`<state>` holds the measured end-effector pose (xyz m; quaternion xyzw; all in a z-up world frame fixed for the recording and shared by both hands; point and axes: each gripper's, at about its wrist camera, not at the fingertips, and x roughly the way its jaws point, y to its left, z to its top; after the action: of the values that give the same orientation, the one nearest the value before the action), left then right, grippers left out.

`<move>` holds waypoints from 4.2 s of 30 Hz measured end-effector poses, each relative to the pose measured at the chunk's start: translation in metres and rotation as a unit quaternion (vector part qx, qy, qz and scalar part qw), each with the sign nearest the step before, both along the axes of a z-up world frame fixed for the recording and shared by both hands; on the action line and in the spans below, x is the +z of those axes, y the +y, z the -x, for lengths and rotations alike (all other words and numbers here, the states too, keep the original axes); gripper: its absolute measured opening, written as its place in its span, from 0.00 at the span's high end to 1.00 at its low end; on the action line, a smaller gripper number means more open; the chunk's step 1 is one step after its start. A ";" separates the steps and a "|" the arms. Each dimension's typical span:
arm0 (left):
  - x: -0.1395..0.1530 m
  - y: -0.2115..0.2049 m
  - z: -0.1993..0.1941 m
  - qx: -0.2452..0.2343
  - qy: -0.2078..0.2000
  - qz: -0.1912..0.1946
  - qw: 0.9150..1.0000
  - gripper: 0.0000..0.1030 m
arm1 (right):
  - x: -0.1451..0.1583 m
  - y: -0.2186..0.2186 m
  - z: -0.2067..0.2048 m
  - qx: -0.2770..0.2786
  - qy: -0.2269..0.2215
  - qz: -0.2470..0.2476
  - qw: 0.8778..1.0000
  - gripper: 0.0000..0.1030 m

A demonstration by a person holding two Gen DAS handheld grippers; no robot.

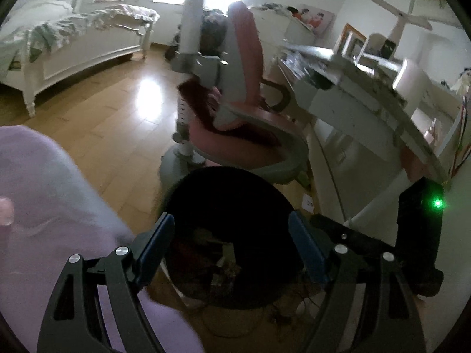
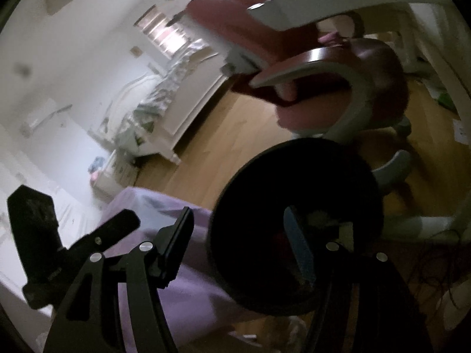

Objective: Collect trash
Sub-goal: 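Move both tools back over the table toward the pink roller, then grasp the white cup with the left tool while the right tool grasps the pink roller, then carry the white cup and pink roller over the black bin, then open both tools to drop the cup and roller into the bin, then move both tools back over the table toward the blue item and clear lid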

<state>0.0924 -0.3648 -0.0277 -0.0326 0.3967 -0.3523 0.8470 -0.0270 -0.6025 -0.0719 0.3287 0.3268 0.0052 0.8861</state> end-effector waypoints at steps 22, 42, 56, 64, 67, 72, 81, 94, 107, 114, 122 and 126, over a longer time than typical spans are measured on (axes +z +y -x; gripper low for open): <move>0.009 0.299 -0.064 0.292 0.018 -0.061 0.954 0.18 | 0.056 0.264 -0.126 0.318 -0.021 0.161 0.934 0.32; -0.022 0.327 -0.122 0.276 0.037 -0.199 0.940 0.66 | 0.023 0.361 -0.217 0.414 0.031 0.278 0.866 0.60; 0.032 0.272 -0.043 0.200 -0.047 -0.084 0.975 0.66 | 0.066 0.280 -0.151 0.331 -0.042 0.065 0.941 0.69; 0.058 0.179 -0.011 0.121 -0.082 -0.037 0.989 0.66 | 0.098 0.186 -0.084 0.199 -0.089 0.039 0.975 0.69; 0.060 0.145 -0.006 0.090 -0.083 -0.024 0.992 0.66 | 0.101 0.150 -0.063 0.158 -0.094 0.042 0.982 0.69; 0.058 0.090 -0.001 0.043 -0.080 -0.010 0.996 0.66 | 0.097 0.100 -0.033 0.102 -0.094 0.055 0.989 0.69; 0.032 0.007 0.005 -0.033 -0.050 0.002 0.998 0.66 | 0.070 0.021 0.005 0.029 -0.069 0.055 0.996 0.69; 0.008 -0.034 0.001 -0.059 -0.025 -0.012 0.998 0.66 | 0.037 -0.017 0.006 -0.007 -0.044 0.037 0.998 0.69; 0.001 -0.055 0.000 -0.058 -0.024 -0.019 0.998 0.30 | 0.033 -0.028 0.013 -0.036 -0.033 0.017 0.999 0.42; 0.012 -0.030 0.003 -0.031 -0.028 -0.004 0.999 0.21 | 0.035 -0.023 0.017 -0.038 -0.032 0.018 0.999 0.38; 0.028 0.052 0.015 0.041 -0.029 0.009 0.999 0.21 | 0.041 0.024 0.004 0.026 -0.027 0.030 0.999 0.38; 0.032 0.112 0.027 0.100 -0.054 -0.025 0.993 0.21 | 0.046 0.079 -0.015 0.111 -0.020 0.049 0.992 0.38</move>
<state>0.0651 -0.2529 0.0046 -0.0315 0.3539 -0.2573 0.8986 -0.0124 -0.5238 -0.0262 0.2460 0.3430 0.0942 0.9016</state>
